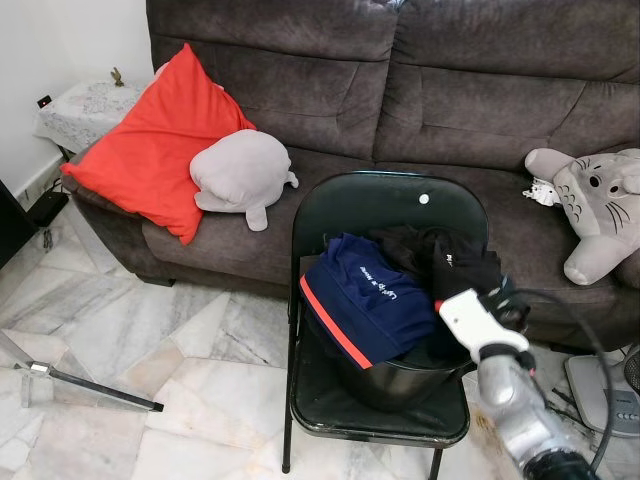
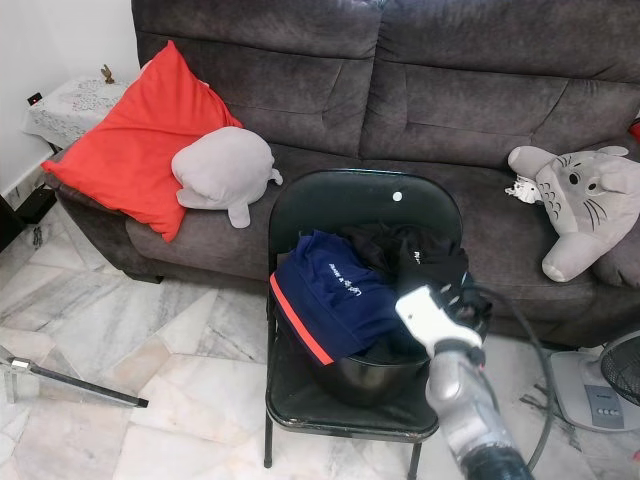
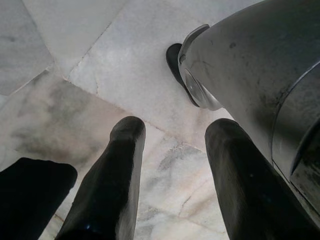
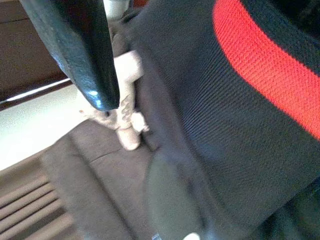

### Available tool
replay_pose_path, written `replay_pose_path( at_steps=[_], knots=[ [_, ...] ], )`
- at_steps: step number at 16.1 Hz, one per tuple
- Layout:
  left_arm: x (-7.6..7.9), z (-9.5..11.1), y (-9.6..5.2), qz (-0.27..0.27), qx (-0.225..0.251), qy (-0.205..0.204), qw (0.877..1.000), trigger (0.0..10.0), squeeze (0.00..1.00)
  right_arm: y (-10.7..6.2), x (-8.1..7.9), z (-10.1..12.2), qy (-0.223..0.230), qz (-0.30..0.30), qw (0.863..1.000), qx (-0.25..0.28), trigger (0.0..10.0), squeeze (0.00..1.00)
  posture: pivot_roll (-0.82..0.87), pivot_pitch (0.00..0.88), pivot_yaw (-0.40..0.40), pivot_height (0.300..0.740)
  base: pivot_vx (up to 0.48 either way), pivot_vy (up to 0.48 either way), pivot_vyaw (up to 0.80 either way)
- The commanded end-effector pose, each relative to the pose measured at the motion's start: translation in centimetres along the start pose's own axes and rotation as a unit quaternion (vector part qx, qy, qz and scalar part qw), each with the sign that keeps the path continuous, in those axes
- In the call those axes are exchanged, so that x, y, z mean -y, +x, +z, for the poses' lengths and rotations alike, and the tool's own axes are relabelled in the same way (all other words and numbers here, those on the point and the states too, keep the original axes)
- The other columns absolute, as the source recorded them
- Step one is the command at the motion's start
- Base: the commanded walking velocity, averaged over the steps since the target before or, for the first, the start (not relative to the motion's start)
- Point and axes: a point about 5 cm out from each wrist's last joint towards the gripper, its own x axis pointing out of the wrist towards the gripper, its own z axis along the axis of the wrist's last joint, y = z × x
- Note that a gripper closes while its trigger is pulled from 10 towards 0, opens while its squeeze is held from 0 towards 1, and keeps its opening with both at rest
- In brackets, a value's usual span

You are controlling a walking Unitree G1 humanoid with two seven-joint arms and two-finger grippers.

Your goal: Hang hanger

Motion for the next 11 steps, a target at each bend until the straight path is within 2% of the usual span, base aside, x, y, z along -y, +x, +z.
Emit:
replay_pose_path(
  at_steps=[1, 3, 5, 6, 9, 11],
  knots=[
    [0.2, -0.9, -0.2, -0.005, -0.014, -0.001, 1.000, 10.0, 0.00, -0.2, -0.2, -0.5, 0.001, 0.008, 1.000, -0.016, 10.0, 0.00, -0.01, 0.128, -0.017, 0.740, 0.000, 0.000, 0.00],
    [0.2, -0.9, -0.2, -0.005, -0.014, -0.001, 1.000, 10.0, 0.00, -0.1, 1.0, -0.2, 0.007, -0.038, 0.999, -0.005, 10.0, 0.00, -0.01, 0.131, -0.017, 0.740, 0.000, 0.000, 0.00],
    [0.2, -0.9, -0.2, -0.005, -0.014, -0.001, 1.000, 10.0, 0.00, 0.2, 2.8, 0.8, 0.017, -0.107, 0.994, 0.027, 10.0, 0.00, -0.01, 0.132, -0.017, 0.740, 0.000, 0.000, 0.00],
    [0.2, -0.9, -0.2, -0.005, -0.015, -0.001, 1.000, 10.0, 0.00, 0.2, 2.7, 0.7, 0.017, -0.097, 0.995, 0.021, 10.0, 0.00, -0.01, 0.131, -0.017, 0.740, 0.000, 0.000, 0.00],
    [0.2, -0.9, -0.2, -0.006, -0.015, 0.000, 1.000, 10.0, 0.00, -0.4, -0.3, -1.0, 0.010, -0.001, 0.999, -0.041, 10.0, 0.00, -0.01, 0.132, -0.017, 0.740, 0.000, 0.000, 0.00],
    [0.2, -0.9, -0.2, -0.005, -0.014, -0.001, 1.000, 10.0, 0.00, -0.8, -1.0, -1.5, 0.015, 0.017, 0.998, -0.060, 10.0, 0.00, -0.01, 0.133, -0.017, 0.740, 0.000, 0.000, 0.00]
  ],
)
